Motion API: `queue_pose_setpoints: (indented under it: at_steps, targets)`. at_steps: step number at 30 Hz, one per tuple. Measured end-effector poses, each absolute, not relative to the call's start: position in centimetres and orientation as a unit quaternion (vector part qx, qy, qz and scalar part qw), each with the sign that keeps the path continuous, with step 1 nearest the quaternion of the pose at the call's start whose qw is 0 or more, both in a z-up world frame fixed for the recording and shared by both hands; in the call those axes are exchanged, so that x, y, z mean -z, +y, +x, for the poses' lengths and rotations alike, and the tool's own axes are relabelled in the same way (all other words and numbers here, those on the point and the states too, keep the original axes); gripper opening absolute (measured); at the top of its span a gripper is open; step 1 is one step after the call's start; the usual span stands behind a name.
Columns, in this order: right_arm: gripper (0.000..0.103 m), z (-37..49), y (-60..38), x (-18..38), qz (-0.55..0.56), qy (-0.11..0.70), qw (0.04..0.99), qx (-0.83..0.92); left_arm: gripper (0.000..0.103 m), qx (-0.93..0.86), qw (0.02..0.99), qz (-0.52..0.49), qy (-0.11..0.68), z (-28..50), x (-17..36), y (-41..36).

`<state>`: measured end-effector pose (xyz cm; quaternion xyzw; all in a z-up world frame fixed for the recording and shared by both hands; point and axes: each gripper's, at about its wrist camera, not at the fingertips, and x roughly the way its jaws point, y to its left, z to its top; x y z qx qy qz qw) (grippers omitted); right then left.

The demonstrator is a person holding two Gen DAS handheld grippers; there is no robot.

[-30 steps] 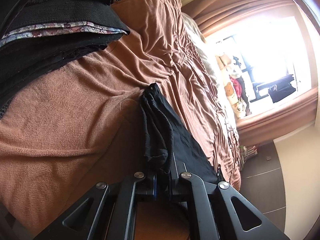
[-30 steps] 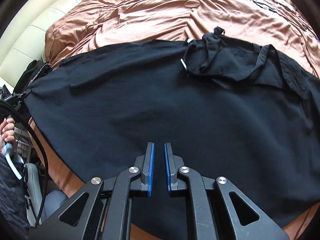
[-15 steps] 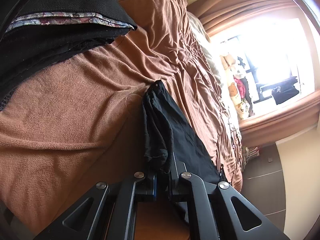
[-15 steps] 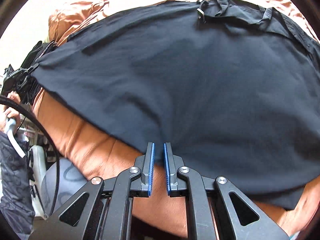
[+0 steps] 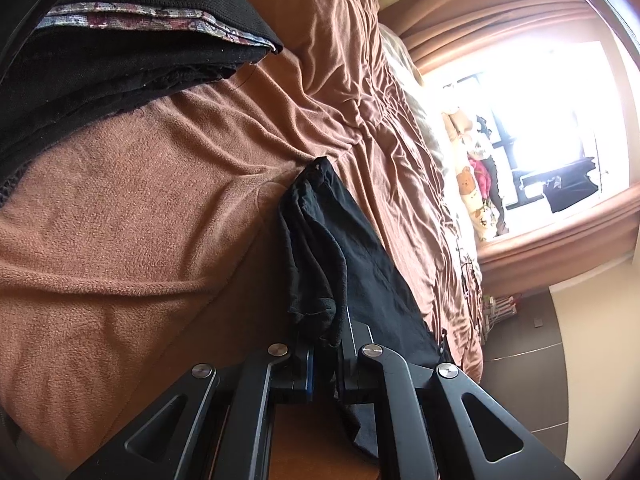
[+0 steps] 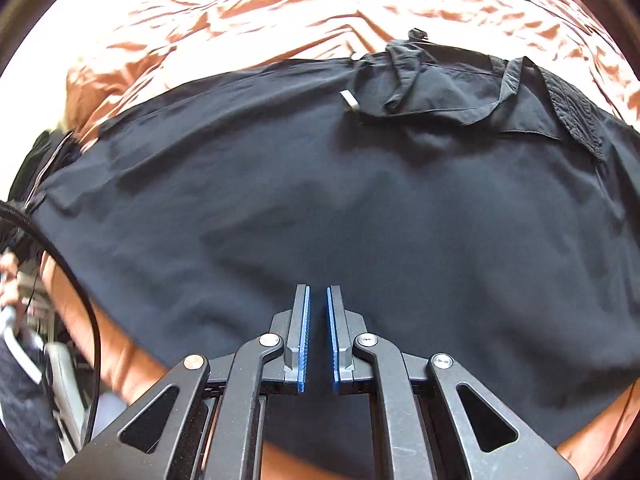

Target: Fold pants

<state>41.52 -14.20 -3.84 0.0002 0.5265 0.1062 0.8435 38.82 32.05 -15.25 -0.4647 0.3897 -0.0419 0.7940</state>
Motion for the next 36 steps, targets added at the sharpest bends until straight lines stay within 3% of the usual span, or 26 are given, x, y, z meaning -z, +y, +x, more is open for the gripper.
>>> queue_pose_setpoints:
  at_steps: [21,36]
  targets:
    - [0.005,50.6,-11.5,4.9,0.004,0.502,0.862,-0.073,0.008,0.036,0.787,-0.476,0.391,39.0,17.0,32.5]
    - [0.006,44.8,-14.1,4.9,0.054,0.53,0.839,-0.107,0.008,0.093,0.83,-0.43,0.344,40.8,7.0,28.3]
